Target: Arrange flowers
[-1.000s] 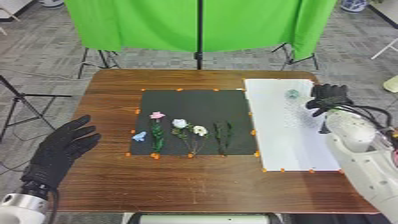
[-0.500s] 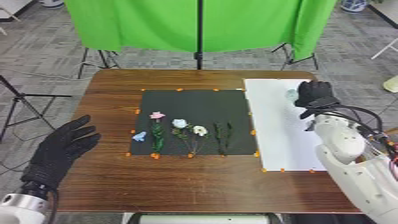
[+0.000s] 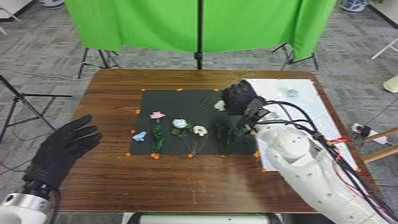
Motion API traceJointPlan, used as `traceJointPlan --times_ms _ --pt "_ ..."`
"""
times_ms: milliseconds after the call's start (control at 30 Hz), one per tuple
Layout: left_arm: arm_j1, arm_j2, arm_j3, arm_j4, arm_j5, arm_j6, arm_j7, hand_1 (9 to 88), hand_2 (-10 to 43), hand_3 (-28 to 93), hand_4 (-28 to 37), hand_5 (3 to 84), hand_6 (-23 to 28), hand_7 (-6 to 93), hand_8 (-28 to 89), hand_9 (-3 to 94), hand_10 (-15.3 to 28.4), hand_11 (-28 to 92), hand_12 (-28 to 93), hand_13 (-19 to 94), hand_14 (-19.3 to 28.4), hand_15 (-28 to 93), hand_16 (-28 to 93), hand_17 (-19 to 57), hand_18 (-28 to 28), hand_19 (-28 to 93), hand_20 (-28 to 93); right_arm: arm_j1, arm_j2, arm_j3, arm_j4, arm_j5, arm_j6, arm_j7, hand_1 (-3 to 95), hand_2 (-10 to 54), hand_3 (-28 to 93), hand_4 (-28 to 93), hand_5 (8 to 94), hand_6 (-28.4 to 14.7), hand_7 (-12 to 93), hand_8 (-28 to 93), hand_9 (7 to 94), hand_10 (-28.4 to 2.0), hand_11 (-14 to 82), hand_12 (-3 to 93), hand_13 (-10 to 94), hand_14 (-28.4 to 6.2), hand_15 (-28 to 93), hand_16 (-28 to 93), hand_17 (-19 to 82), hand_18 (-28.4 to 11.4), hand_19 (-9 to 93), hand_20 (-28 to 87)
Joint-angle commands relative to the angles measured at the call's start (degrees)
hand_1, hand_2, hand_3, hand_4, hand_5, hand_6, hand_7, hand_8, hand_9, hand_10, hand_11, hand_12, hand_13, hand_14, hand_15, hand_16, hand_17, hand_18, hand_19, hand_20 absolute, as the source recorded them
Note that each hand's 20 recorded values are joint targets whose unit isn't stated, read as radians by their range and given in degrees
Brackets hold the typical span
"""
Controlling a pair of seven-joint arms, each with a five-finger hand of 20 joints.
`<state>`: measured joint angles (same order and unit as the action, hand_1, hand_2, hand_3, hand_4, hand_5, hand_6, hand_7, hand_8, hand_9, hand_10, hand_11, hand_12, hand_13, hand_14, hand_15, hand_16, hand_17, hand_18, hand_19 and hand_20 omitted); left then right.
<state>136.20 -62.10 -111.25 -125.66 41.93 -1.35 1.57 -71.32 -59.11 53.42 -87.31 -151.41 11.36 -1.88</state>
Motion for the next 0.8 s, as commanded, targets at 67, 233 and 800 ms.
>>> traceJointPlan --times_ms 67,233,800 --pt "0.59 -0.69 0.23 0.16 0.07 0.07 -0.42 27.0 0.2 72 -23.2 35.1 2.6 27.8 -13 30.7 13.1 32 14 26 15.2 45 -1 -5.1 22.5 50 9 0.93 -1.18 -0.84 3.0 -4.1 0.51 0.12 45.0 -9.5 89 -28 70.0 0.7 56 -17 82.7 -3.1 33.0 50.1 78 -3.1 66 24 35 -17.1 84 41" --pt "0.63 -0.68 0.19 0.17 0.13 0.22 -0.41 26.9 0.2 72 -23.2 35.0 2.6 27.9 -13 30.7 13.0 32 14 26 15.2 45 -1 -5.1 22.6 50 9 0.57 -0.74 -0.61 2.66 -5.47 -1.4 -0.28 45.3 -9.5 88 -28 69.5 0.8 56 -17 82.0 -3.2 32.5 50.4 77 -3.1 66 25 34 -17.0 83 41" --pt "0.43 -0.44 -0.02 0.49 0.18 -0.42 -0.98 26.9 0.1 72 -23.3 35.1 2.6 27.9 -13 30.7 13.0 32 14 26 15.2 44 -1 -5.1 22.5 50 9 -2.14 1.61 2.65 -1.75 -2.05 -5.22 0.26 24.0 -9.5 89 -28 57.3 1.7 40 -24 61.3 -7.5 47.4 29.5 66 -4.1 66 23 25 -17.4 73 42"
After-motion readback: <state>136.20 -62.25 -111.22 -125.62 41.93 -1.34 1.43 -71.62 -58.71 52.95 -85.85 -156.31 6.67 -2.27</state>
